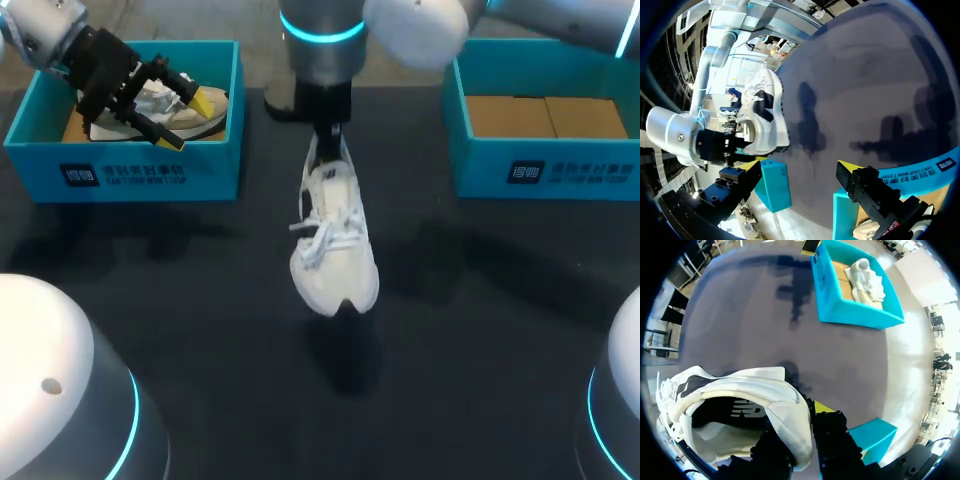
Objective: Take the shoe out of the shoebox, open the shoe tongue, remove and reinsert the insole, then place the shoe into the shoebox
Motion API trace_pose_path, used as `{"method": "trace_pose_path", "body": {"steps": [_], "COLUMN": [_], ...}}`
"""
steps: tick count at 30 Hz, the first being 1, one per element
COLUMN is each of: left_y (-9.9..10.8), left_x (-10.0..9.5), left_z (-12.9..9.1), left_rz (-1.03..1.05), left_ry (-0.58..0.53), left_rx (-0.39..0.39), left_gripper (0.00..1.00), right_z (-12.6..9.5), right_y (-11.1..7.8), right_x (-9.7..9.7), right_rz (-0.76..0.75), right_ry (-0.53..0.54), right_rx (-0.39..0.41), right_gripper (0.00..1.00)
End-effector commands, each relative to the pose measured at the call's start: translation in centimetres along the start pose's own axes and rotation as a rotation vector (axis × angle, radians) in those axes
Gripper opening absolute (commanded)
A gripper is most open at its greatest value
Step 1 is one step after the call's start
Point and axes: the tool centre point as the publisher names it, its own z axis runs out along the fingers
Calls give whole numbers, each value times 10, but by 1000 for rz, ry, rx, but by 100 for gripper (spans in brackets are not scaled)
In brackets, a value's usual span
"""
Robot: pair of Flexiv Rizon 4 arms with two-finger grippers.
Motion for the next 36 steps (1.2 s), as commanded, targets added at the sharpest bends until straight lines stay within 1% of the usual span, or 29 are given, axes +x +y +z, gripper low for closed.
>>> {"method": "trace_pose_path", "body": {"steps": [1, 3, 5, 6, 9, 31, 33, 34, 35, 36], "left_y": [0, 0, 0, 0, 0, 0, 0, 0, 0, 0], "left_x": [0, 0, 0, 0, 0, 0, 0, 0, 0, 0], "left_z": [-1, -1, -1, -1, -1, -1, -1, -1, -1, -1], "left_rz": [1, 1, 1, 1, 1, 1, 1, 1, 1, 1], "left_ry": [3, 3, 3, 3, 3, 3, 3, 3, 3, 3], "left_rx": [2, 2, 2, 2, 2, 2, 2, 2, 2, 2], "left_gripper": [100, 100, 100, 100, 100, 100, 100, 100, 100, 100], "right_z": [-59, -74, -83, -92, -103, -103, -102, -102, -99, -98], "right_y": [-5, -6, -6, -6, -3, -3, -22, -22, -36, -41], "right_x": [-6, -11, -14, -17, -21, -21, -31, -31, -40, -44], "right_rz": [-1, 3, 6, 8, 1, 1, 2, 2, -4, -6], "right_ry": [-28, -44, -59, -65, -74, -74, -77, -77, -77, -79], "right_rx": [0, -5, -4, -8, -4, -4, -10, -10, -16, -12], "right_gripper": [0, 0, 0, 0, 0, 0, 0, 0, 0, 0]}}
